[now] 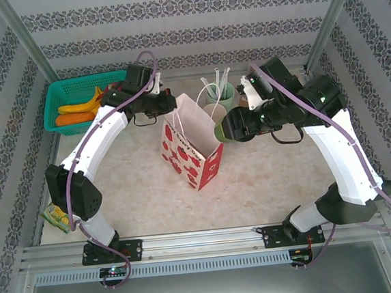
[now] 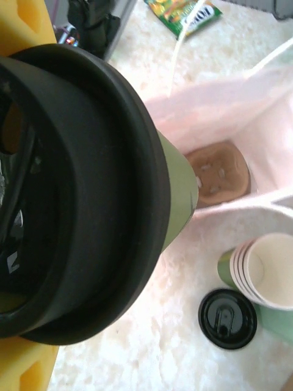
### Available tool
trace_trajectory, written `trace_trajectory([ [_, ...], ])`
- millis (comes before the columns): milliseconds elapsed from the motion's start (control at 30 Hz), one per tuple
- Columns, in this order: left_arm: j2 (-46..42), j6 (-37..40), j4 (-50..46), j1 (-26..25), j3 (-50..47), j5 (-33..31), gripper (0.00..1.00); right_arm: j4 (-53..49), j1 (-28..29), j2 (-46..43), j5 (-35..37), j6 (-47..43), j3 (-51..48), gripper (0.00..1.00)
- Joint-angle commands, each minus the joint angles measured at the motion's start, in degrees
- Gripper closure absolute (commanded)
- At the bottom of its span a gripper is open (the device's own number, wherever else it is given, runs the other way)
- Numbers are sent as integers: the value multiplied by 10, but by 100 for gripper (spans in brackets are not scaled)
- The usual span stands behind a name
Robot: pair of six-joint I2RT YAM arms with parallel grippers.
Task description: Pack the takeout coffee
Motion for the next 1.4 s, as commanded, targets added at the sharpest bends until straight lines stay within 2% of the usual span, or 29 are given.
trace_trajectory([
  [0, -23, -18, 5, -5, -11, -3, 100, -26, 16, 18, -27, 12, 14, 49],
  [267, -32, -17, 20, -7, -28, 13, 99, -8, 34, 80, 14, -7, 36, 50],
  [400, -37, -21, 28, -7, -36, 12, 99, 13, 53, 108, -5, -16, 58, 50],
  [667, -37, -20, 28, -7, -46, -7, 98, -47, 69, 141, 33, -12, 167, 50],
  [933, -42, -27, 36, -6, -51, -16, 98, -5, 81, 150, 13, -5, 142, 51],
  [1167, -65, -52, 66, -7, -82, -30, 98, 61, 98, 182, -39, 7, 118, 51],
  [1367, -73, -59, 69, -5, -91, -38, 94, 99, 111, 202, -58, 22, 93, 51],
])
